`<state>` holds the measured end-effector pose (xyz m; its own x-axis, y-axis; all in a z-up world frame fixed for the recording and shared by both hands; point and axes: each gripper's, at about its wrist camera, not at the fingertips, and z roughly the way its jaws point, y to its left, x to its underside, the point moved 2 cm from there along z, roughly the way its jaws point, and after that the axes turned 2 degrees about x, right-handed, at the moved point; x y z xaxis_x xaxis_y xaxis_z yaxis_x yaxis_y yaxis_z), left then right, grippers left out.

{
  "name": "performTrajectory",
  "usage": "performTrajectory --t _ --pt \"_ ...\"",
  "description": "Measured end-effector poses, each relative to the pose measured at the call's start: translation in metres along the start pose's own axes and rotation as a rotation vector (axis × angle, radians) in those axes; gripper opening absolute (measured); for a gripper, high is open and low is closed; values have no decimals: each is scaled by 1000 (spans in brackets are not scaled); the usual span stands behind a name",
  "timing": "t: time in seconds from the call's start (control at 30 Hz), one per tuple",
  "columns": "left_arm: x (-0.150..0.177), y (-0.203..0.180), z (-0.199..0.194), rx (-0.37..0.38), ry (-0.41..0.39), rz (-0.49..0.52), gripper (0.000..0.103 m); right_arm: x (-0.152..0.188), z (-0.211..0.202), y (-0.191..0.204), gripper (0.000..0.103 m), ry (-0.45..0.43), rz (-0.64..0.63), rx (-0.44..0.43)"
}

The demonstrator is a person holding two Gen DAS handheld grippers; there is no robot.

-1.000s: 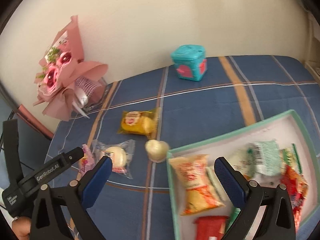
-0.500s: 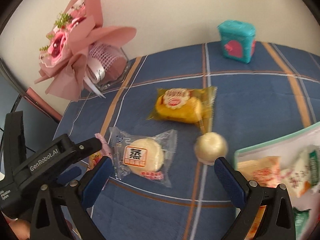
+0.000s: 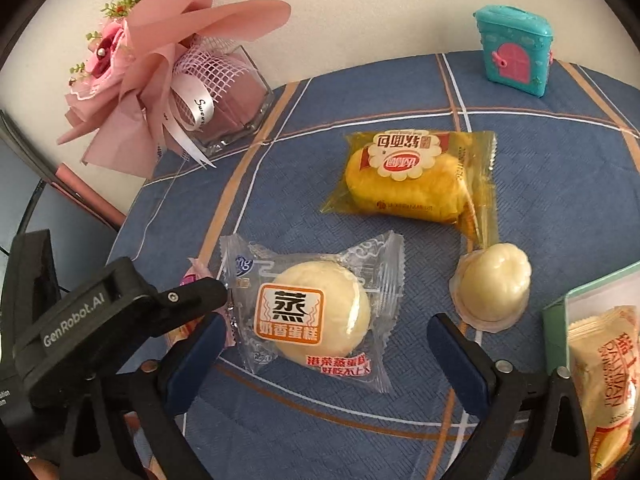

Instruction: Organize snacks

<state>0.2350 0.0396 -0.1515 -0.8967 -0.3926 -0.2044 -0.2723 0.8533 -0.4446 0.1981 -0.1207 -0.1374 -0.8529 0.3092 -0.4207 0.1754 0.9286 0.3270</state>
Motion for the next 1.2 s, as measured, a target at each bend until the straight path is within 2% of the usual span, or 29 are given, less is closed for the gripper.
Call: performTrajectory --t 0.17,0.33,0.4,0.6,0.93,1.2 --pt "2 1 -1 -17 -5 -4 93 0 1 0 81 1 4 1" --pt "8 3 -10 -4 -14 -12 84 -1 -10 -4 72 -2 -1 2" --pt "10 4 -13 -6 -20 -11 81 -1 -15 -5 64 2 2 1" --pt "24 -2 -24 13 -15 -27 80 0 -37 -14 61 4 1 24" --pt "55 -30 -48 19 -32 33 80 8 -92 -30 59 -18 30 27" --pt "78 -50 -84 39 -91 94 80 26 -141 -42 59 -61 66 15"
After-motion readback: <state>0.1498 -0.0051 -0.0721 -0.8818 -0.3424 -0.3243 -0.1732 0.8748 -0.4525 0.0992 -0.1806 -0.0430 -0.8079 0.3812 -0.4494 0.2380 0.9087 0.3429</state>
